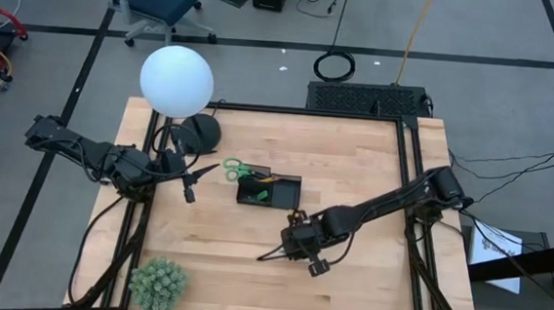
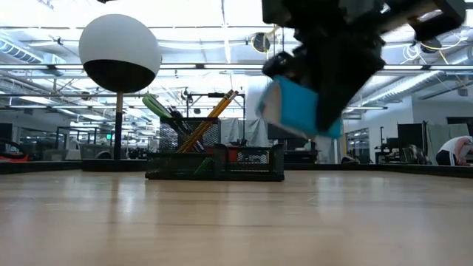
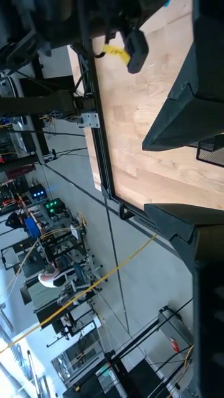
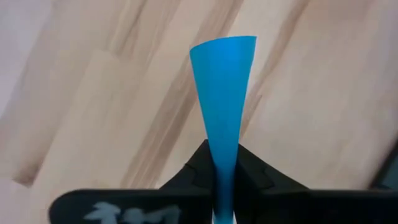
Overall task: Pick and place office supplies into organizer
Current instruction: Put the blue sticky notes into the black desk organizer
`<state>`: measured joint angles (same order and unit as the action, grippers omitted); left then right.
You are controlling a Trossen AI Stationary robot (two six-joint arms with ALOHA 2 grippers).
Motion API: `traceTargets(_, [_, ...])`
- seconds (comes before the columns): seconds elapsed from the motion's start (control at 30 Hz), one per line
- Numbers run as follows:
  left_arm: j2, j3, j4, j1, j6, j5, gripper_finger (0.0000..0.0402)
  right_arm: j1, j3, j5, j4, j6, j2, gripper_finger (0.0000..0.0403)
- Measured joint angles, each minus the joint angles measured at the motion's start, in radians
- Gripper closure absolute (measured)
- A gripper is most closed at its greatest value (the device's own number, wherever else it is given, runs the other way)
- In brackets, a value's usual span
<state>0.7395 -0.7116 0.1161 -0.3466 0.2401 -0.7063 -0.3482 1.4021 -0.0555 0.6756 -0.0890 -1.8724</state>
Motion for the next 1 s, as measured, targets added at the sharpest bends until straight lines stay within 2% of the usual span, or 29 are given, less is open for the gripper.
traceTargets(0.13, [0.0, 0.0, 0.001, 0.0, 0.0, 0.0, 0.0247, 0.018, 0.001, 0.002, -0.009, 0.017, 0.03, 0.0382])
traceTargets(0.3, [0.0, 0.0, 0.001, 0.0, 0.0, 0.0, 0.0247, 0.041, 0.002, 0.01, -0.014, 0.025, 0.059, 0.039])
traceTargets(0.53, [0.0, 0.0, 0.001, 0.0, -0.001, 0.0, 0.0247, 0.088, 0.003, 0.132, -0.048, 0.122, 0.079, 0.0383])
traceTargets(1.0, [0.0, 0.0, 0.007, 0.0, -0.002, 0.0, 0.0247, 0.187, 0.004, 0.134, -0.107, 0.214, 0.078, 0.0385])
